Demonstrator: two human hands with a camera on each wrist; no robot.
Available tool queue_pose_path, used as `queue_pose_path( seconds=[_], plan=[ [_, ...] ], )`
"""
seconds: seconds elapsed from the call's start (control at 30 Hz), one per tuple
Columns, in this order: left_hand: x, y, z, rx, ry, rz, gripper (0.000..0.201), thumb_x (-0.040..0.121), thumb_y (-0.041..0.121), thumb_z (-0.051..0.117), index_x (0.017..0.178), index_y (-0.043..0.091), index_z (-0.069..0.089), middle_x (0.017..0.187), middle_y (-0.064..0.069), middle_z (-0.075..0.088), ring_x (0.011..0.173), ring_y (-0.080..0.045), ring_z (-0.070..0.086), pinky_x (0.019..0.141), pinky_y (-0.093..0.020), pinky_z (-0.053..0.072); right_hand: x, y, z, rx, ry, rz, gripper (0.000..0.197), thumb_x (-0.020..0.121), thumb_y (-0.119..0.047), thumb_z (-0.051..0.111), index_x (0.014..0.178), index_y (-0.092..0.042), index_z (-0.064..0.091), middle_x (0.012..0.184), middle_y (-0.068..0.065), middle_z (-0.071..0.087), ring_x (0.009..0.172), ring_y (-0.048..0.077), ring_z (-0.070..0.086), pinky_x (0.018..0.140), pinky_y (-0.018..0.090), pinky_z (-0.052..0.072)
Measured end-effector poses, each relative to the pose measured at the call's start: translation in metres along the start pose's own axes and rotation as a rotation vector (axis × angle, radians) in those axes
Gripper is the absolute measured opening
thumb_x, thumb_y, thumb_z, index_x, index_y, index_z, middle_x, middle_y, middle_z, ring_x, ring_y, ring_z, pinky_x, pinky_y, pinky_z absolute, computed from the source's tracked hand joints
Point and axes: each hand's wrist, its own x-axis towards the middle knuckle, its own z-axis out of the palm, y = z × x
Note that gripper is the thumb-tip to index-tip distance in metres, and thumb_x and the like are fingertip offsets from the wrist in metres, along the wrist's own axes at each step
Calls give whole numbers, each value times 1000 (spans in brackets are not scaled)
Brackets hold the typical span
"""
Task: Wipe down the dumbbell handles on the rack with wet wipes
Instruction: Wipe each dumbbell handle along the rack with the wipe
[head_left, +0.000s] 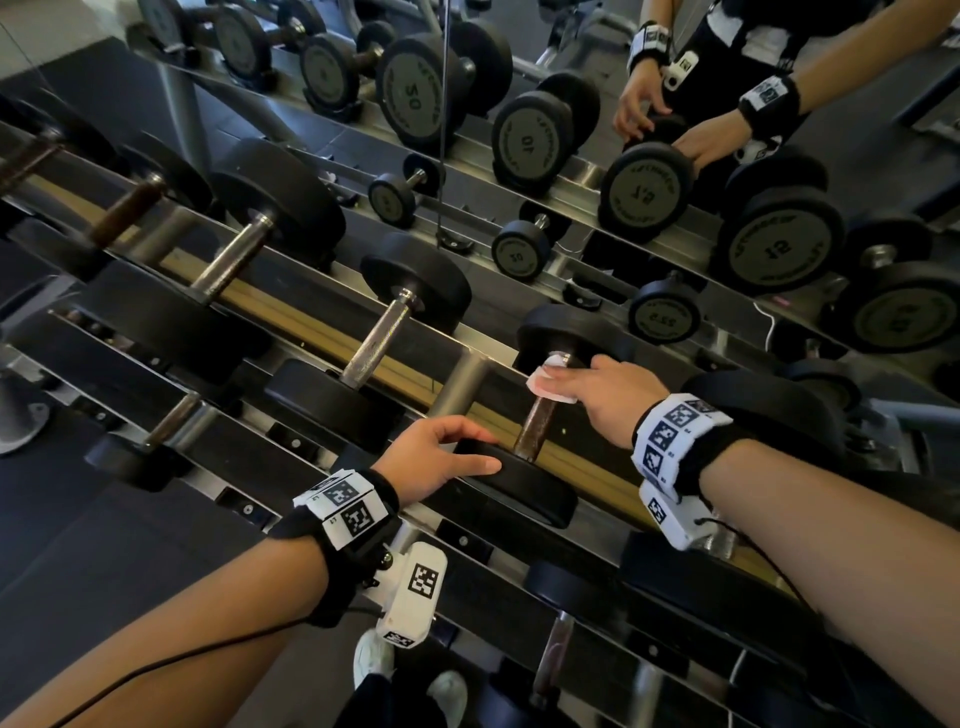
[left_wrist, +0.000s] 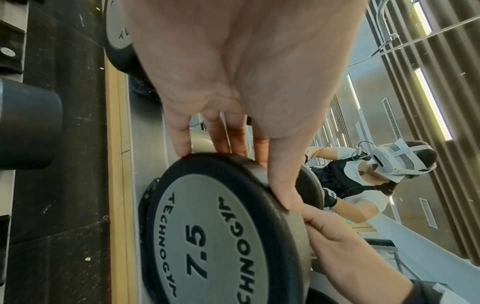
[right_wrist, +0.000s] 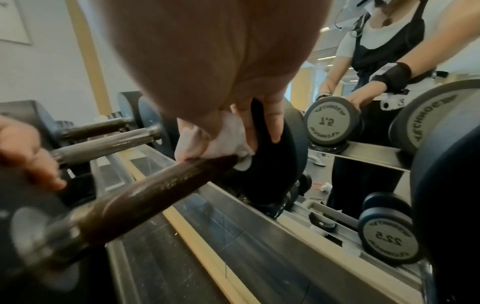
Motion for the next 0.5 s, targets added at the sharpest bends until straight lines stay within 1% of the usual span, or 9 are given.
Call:
queue_pose_path(
  seconds=[0.07, 0.1, 0.13, 0.17, 0.23, 0.3, 0.37, 0.43, 0.5],
  plan=[
    [0, 0, 0, 5, 3, -3, 22, 79, 29, 80, 96, 38, 72, 98, 22, 69, 96, 7, 60, 78, -14, 36, -1, -3, 10, -150, -80, -68, 63, 94, -15, 50, 143, -49, 30, 139, -6, 48, 109, 23, 54, 87, 38, 51],
    [-1, 0, 1, 4, 3, -4, 22, 79, 29, 80, 96, 38, 71, 97, 22, 69, 95, 7, 60, 79, -14, 36, -5, -4, 18, -217, -83, -151, 44, 94, -37, 55, 135, -45, 41, 124, -1, 56, 102, 23, 58, 82, 39, 51],
    [-1, 0, 1, 2, 3, -4, 22, 79, 29, 80, 96, 38, 71, 97, 22, 69, 95, 7, 61, 80, -15, 37, -10, -9, 23, -184, -95, -167, 44, 88, -63, 54, 127, -42, 51, 114, 1, 61, 96, 21, 61, 78, 34, 49],
    [-1, 0, 2, 0, 6, -5, 22, 79, 29, 80, 96, 38, 72, 97, 22, 69, 96, 6, 61, 83, -18, 39, -14, -12, 24, -175, -68, -237, 50, 84, -73, 48, 126, -45, 53, 119, 1, 62, 95, 18, 62, 79, 29, 46],
    [-1, 0, 1, -7, 12, -5, 22, 78, 28, 81, 96, 37, 72, 97, 21, 70, 97, 3, 63, 87, -22, 42, -15, -13, 31, -51, -82, -297, 50, 98, -40, 45, 143, -57, 29, 145, -3, 50, 105, 19, 61, 85, 25, 43],
    [-2, 0, 1, -18, 2, 2, 22, 79, 27, 80, 96, 36, 72, 96, 24, 70, 93, 8, 63, 83, -19, 41, -11, -6, 22, 126, -108, -154, 75, 97, -12, 45, 145, -61, 14, 143, 0, 51, 110, 23, 61, 93, 31, 48],
    [-2, 1, 2, -19, -2, 9, 21, 80, 25, 79, 97, 35, 72, 95, 28, 68, 90, 14, 61, 79, -17, 38, -7, 1, 10, 225, -75, -17, 82, 95, -4, 44, 142, -64, 15, 144, -4, 51, 111, 22, 61, 98, 35, 49],
    [-3, 1, 2, -14, 3, 13, 21, 80, 25, 79, 98, 35, 71, 94, 31, 67, 89, 17, 59, 78, -16, 36, -5, 4, 5, 271, -11, 33, 87, 91, 5, 41, 140, -62, 17, 153, -20, 37, 115, 18, 60, 96, 30, 48],
    [-4, 2, 2, -12, 4, 14, 22, 81, 25, 79, 99, 33, 71, 95, 29, 68, 89, 15, 60, 78, -16, 37, -7, 2, 7, 249, -6, 48, 86, 91, 7, 42, 145, -56, 20, 158, -19, 28, 125, 20, 55, 100, 34, 46]
  ],
)
